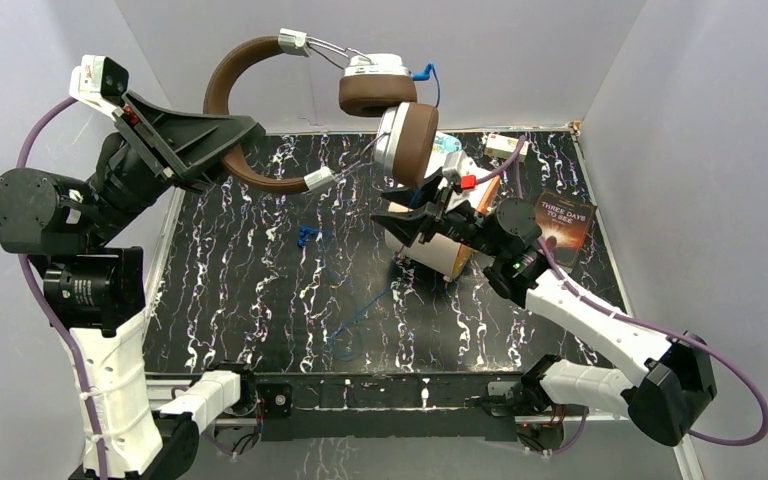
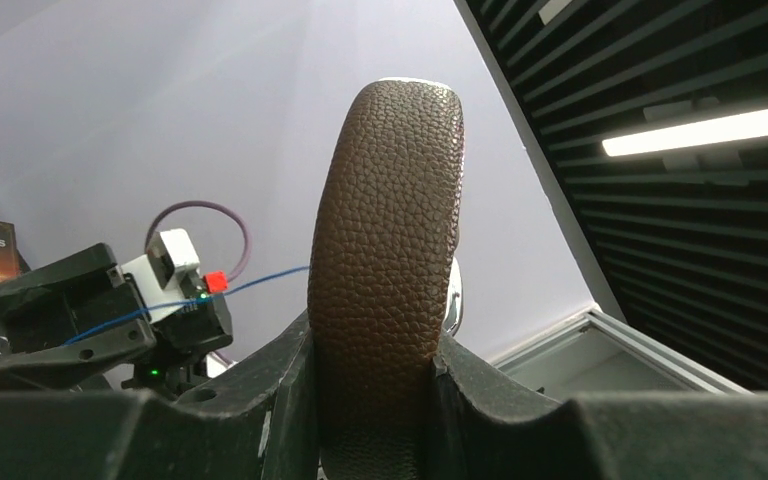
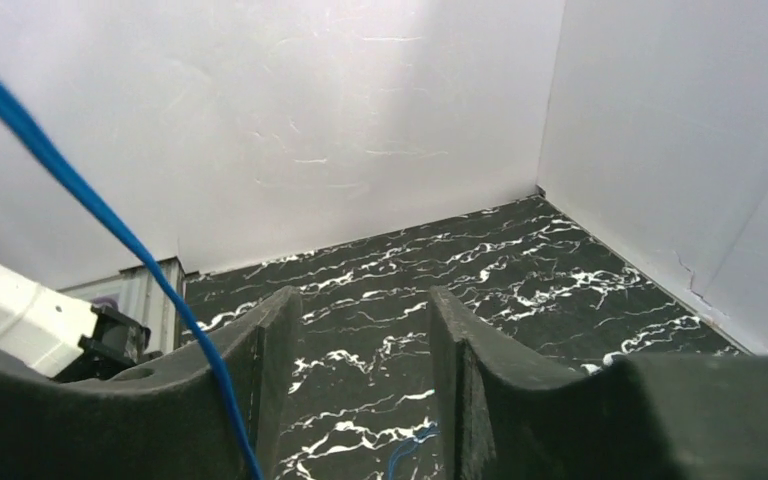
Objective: Wrap the headphones
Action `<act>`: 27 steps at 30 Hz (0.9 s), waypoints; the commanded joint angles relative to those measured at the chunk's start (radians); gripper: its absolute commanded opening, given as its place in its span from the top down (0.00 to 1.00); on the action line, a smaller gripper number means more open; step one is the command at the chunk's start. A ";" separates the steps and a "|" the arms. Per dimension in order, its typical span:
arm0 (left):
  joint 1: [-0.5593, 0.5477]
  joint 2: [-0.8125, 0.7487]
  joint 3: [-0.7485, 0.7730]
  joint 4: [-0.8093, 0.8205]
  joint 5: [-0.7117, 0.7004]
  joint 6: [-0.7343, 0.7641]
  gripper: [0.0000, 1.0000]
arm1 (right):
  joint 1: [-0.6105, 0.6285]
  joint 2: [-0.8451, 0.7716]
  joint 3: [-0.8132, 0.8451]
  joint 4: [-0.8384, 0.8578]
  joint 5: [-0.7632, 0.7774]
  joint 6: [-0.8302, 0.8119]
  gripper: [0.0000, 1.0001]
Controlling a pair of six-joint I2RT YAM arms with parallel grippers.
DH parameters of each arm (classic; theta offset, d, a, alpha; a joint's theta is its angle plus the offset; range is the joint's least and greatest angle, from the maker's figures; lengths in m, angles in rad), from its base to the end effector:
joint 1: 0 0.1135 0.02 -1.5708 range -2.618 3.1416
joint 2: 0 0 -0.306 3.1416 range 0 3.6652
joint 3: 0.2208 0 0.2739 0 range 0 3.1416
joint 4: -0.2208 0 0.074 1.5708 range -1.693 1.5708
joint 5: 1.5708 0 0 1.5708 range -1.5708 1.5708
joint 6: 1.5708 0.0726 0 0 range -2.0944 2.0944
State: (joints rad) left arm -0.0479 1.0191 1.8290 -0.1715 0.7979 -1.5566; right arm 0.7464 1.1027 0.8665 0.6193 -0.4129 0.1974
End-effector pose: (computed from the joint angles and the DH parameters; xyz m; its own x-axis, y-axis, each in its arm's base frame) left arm 0.0980 -0.0567 0.6833 -0.5992 -0.6702 -0.4380 0.6038 -0.0190 -0.7969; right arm 0.1903 0.2157 0.4349 0.0935 0.3312 -0.9389 -0.9316 0.3618 0.0348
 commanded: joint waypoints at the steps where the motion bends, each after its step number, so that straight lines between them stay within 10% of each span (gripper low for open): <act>1: -0.001 -0.008 0.008 0.129 0.047 -0.040 1.00 | -0.003 -0.019 -0.018 0.123 -0.034 0.044 0.54; 4: -0.003 -0.008 -0.005 0.122 0.094 0.064 1.00 | -0.006 -0.127 -0.025 -0.040 0.153 -0.006 0.82; 15: -0.003 -0.146 -0.205 -0.344 0.249 0.772 1.00 | -0.019 -0.063 0.524 -0.745 0.312 -0.430 0.97; 27: -0.004 -0.329 -0.336 -0.454 -0.511 0.873 1.00 | -0.019 -0.045 0.638 -0.927 0.281 -0.348 0.92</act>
State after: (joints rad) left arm -0.0513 0.7536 1.5192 -0.6262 0.6304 -0.6983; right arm 0.7322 1.0760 1.4448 -0.2615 -0.1394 -0.1822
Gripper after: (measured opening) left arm 0.306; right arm 0.085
